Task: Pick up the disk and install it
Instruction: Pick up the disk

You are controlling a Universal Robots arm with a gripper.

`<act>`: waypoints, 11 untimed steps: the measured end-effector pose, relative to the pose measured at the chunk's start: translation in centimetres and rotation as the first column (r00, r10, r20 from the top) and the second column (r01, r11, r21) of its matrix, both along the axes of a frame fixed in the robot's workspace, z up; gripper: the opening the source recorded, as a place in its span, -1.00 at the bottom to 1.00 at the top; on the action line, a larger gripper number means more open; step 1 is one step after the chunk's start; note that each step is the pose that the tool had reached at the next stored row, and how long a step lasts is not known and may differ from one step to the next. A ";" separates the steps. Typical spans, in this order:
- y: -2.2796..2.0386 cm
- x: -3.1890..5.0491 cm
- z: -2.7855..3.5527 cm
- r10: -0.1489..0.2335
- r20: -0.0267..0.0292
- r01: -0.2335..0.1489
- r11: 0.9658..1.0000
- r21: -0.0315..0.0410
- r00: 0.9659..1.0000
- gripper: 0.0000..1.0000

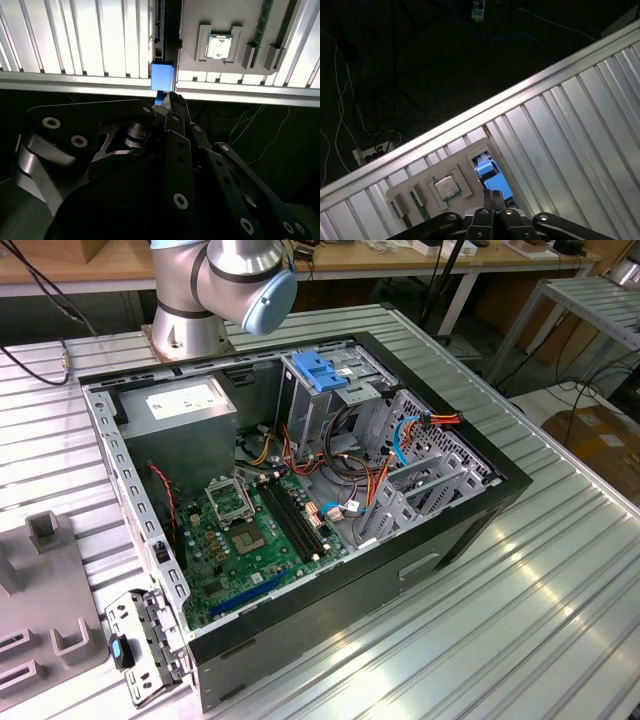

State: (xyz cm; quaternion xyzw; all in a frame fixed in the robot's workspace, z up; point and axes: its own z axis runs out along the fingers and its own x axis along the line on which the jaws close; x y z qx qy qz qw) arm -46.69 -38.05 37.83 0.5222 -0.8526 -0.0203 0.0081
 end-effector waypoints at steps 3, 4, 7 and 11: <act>0.00 0.00 0.00 0.083 0.000 -0.083 0.997 0.000 0.997 -0.79; 0.00 0.00 0.00 0.099 0.000 -0.099 0.995 0.000 0.995 -0.79; 0.00 0.00 0.00 0.148 0.000 -0.148 0.989 0.000 0.989 -0.79; 0.00 0.00 -0.01 0.214 0.000 -0.214 0.977 0.000 0.977 -0.79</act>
